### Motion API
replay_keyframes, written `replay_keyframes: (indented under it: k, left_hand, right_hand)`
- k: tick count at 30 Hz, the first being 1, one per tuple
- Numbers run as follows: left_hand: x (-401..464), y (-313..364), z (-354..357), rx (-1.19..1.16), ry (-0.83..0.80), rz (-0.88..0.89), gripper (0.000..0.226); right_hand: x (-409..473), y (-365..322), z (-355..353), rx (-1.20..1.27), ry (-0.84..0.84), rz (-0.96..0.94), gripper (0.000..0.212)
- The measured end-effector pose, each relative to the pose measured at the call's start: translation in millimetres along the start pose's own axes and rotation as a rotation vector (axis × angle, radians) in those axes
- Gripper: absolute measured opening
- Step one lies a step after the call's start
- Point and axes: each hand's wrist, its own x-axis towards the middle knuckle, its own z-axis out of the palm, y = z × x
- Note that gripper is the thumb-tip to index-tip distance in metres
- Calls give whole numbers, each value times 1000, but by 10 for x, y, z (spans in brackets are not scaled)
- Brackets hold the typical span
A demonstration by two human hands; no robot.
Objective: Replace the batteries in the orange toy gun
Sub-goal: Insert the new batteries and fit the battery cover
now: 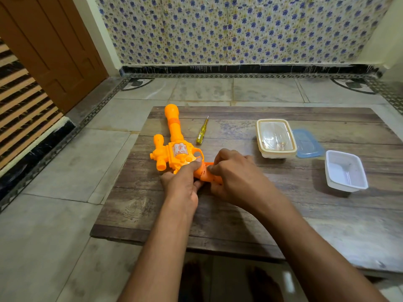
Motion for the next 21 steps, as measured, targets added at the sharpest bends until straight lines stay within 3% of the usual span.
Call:
replay_keyframes:
  k: [6,21]
  left_hand:
    - [-3,5,-1,-4,14,-2,68]
    - [-82,67,5,31,-19,9,65]
  right_hand:
    - [16,55,17,50,-3,-10,37]
    - [178,52,219,177,88,80,22]
